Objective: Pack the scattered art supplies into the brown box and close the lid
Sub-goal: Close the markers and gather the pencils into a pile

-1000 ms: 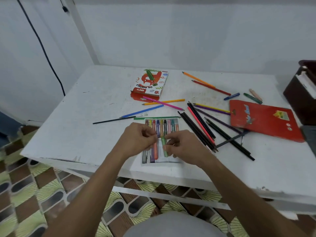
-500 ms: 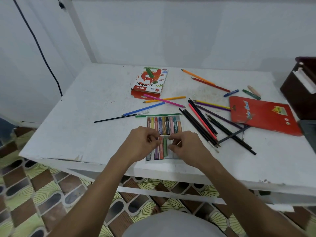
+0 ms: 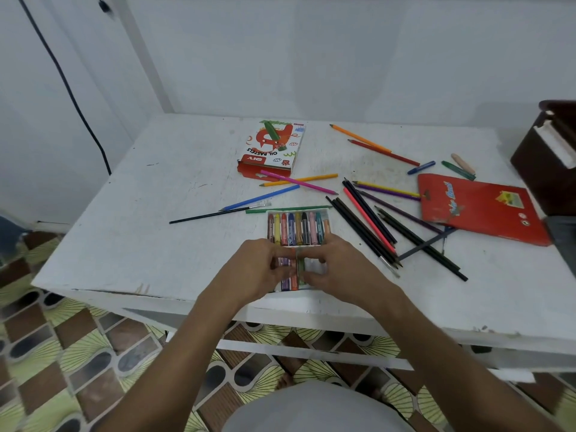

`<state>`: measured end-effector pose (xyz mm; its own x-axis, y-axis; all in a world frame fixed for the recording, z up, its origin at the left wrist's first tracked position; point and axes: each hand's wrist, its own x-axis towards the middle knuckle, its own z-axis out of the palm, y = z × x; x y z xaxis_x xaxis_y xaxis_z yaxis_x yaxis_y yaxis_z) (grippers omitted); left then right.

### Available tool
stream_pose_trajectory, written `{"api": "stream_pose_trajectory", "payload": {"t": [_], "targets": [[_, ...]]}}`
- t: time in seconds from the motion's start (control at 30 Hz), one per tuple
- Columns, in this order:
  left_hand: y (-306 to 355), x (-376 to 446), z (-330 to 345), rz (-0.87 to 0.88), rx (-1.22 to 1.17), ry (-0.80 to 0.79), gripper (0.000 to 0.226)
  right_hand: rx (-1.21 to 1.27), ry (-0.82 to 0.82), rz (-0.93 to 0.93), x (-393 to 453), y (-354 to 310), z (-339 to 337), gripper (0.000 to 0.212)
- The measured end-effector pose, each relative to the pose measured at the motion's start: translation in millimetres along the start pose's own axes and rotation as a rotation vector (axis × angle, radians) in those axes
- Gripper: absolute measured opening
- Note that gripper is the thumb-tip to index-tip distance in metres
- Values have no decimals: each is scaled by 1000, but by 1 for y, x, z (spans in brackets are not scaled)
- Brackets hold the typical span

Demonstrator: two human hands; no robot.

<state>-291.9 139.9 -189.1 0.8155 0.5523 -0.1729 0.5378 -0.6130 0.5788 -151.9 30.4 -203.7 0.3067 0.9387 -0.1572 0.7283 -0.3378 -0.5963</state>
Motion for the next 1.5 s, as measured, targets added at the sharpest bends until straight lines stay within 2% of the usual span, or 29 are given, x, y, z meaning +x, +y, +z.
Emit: {"api": "stream_pose_trajectory", "payload": {"t": [0.23,0.6,0.77,0.87,1.13,1.3,1.4,1.5], "targets": [[-2,-1,4,3,27,22,32,27,11,-33,0,4,-1,42],[-6,1,3,-22,-5,-10,39,70,35,-39,-2,9,0,40],[-2,7,-4,-35,-13,-45,29,95,-3,-31,-3,11,-10,36],[8,18,-9,-24,-10,-8,22,183,-9,-9,-5,20,-26,33],[74,85,-6,77,-44,15,20,181,235,99,-10,76,-106,23],[125,151,7,183,-37,21,27,101,409,210,-9,132,-170,23],[151,196,19,196,-4,36,31,56,529,272,0,172,-200,19],[173,235,34,193,62,37,33,-4,566,303,16,204,-217,19]]}}
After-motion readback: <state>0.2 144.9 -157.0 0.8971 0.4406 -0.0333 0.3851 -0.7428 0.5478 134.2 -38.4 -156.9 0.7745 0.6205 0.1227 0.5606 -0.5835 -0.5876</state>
